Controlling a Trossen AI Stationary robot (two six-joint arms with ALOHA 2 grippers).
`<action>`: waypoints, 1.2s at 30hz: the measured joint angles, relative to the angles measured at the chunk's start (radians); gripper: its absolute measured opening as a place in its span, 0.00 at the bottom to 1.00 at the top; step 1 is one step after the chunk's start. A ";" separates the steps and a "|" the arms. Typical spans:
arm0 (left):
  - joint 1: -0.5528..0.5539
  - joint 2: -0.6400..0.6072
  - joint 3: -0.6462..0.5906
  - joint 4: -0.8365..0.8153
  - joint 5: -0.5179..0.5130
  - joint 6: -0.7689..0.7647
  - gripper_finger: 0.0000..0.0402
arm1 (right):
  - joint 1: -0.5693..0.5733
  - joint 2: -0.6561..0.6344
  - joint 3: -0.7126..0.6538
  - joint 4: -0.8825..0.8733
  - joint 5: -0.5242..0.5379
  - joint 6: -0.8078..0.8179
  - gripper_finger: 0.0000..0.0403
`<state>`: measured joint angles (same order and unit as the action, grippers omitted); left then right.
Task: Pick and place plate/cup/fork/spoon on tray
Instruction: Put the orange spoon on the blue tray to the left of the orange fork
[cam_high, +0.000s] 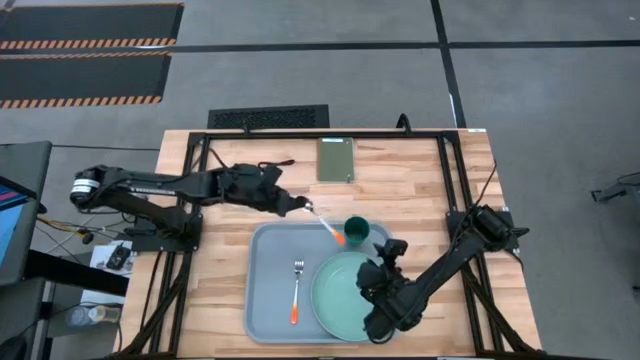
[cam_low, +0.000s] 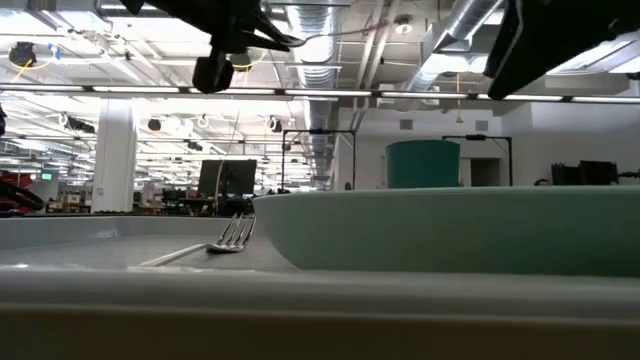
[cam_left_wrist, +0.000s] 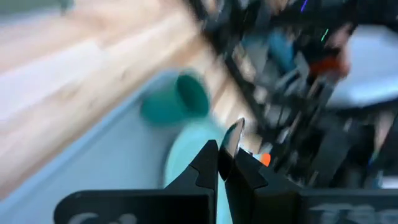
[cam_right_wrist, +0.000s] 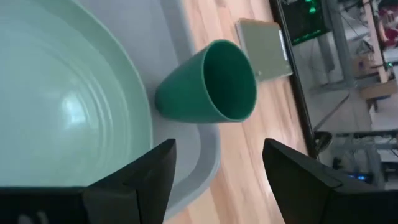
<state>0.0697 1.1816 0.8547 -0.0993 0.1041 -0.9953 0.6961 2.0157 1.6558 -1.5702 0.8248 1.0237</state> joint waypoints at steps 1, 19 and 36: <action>0.003 -0.014 0.000 -0.048 0.033 0.018 0.00 | 0.007 -0.005 0.000 -0.001 -0.002 0.000 0.66; -0.038 -0.141 0.000 -0.643 0.224 0.221 0.00 | 0.274 -0.507 0.001 0.019 0.198 0.004 0.66; -0.205 0.132 -0.002 -0.545 0.249 0.225 0.00 | 0.439 -0.749 -0.003 0.000 0.384 -0.030 0.66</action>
<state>-0.1353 1.3139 0.8528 -0.6446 0.3533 -0.7698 1.1348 1.2666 1.6525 -1.5700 1.2086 0.9936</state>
